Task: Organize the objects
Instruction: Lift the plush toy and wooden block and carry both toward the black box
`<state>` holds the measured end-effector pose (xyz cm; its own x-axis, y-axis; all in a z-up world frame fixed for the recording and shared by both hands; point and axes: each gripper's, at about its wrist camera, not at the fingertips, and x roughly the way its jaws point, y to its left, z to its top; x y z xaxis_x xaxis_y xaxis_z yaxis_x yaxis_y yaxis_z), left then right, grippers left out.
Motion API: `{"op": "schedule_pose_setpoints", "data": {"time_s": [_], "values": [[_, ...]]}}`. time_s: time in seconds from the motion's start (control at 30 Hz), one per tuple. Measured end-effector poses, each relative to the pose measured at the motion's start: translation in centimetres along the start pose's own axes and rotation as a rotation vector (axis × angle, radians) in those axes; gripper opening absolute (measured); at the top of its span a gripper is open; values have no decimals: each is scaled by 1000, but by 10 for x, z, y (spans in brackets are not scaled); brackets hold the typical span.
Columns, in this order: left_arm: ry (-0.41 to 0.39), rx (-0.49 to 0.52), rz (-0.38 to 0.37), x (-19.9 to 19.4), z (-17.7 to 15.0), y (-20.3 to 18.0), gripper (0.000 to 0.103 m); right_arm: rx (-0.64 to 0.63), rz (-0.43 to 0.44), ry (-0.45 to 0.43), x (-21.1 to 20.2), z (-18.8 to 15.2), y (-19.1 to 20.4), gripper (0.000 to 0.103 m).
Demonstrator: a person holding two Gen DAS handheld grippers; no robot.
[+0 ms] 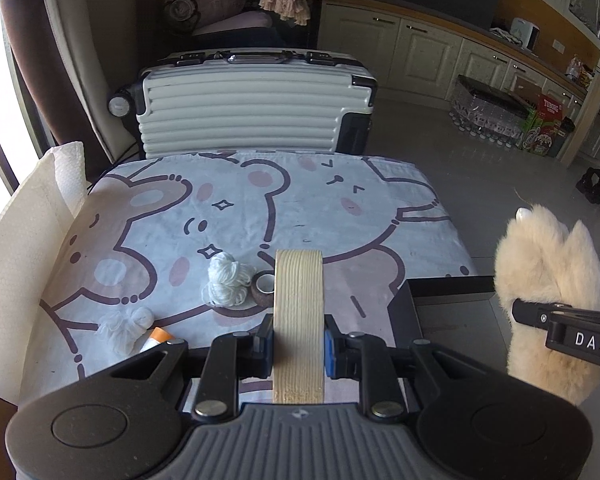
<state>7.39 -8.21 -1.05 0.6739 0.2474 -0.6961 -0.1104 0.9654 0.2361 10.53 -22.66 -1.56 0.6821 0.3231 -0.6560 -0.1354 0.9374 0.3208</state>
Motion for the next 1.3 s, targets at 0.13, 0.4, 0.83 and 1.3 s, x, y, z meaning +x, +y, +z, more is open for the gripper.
{"op": "schedule_pose_setpoints", "data": {"time_s": [0.13, 0.4, 0.83, 1.3], "values": [[-2, 13, -21, 0, 0, -13, 24, 19, -14, -10, -5, 1, -14, 53], [-2, 43, -52, 5, 1, -34, 24, 42, -29, -30, -10, 7, -35, 53], [-12, -7, -202, 26, 8, -63, 24, 46, -44, -119, 14, 9, -58, 53], [55, -21, -290, 75, 9, -87, 24, -43, -56, -42, 79, -2, -65, 53]]}}
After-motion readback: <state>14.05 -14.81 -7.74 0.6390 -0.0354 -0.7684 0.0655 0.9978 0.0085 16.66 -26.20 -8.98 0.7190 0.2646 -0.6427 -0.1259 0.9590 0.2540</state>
